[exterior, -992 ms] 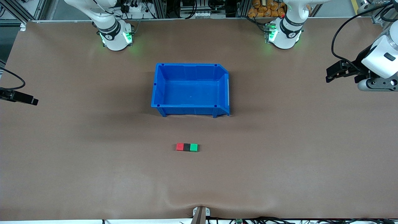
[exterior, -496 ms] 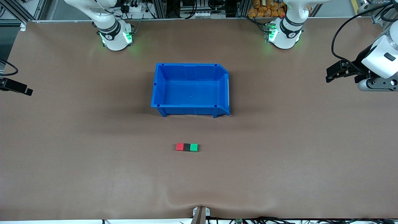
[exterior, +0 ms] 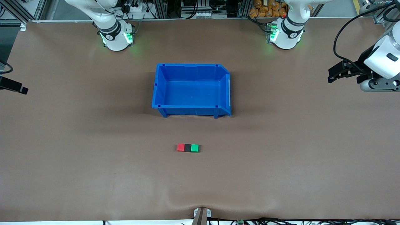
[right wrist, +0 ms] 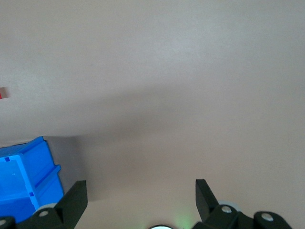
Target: Attach green and red cubes to black cube
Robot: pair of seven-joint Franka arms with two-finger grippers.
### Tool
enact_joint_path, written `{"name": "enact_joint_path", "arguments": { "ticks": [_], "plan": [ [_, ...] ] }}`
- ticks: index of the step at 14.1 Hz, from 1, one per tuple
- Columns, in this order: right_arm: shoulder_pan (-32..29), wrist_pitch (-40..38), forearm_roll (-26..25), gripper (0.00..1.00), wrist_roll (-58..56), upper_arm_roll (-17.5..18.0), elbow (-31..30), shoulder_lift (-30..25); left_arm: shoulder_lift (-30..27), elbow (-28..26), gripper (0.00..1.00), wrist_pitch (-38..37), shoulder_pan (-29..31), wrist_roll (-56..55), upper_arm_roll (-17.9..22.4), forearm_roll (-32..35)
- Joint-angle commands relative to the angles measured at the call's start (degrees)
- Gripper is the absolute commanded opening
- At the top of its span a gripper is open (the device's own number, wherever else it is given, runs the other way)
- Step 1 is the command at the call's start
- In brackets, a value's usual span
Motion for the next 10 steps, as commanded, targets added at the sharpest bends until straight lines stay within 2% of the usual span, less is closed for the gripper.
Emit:
{"name": "enact_joint_path", "arguments": {
  "ticks": [1, 3, 6, 10],
  "plan": [
    [-0.72, -2.03, -0.68, 1.00, -0.91, 0.69, -2.01, -3.86, -0.12, 0.03, 1.00, 0.24, 0.16, 0.16, -0.19, 0.51],
    [-0.63, -2.22, -0.68, 1.00, -0.91, 0.78, -3.84, -5.96, -0.12, 0.03, 1.00, 0.24, 0.16, 0.16, -0.19, 0.51],
    [-0.54, 0.14, -0.68, 1.00, -0.99, 1.13, -10.61, -11.06, -0.12, 0.03, 1.00, 0.24, 0.16, 0.16, -0.19, 0.51],
    [-0.98, 0.50, -0.68, 1.00, -0.99, 1.92, -14.66, -14.41, -0.12, 0.03, 1.00, 0.24, 0.16, 0.07, -0.19, 0.42]
  ]
}}
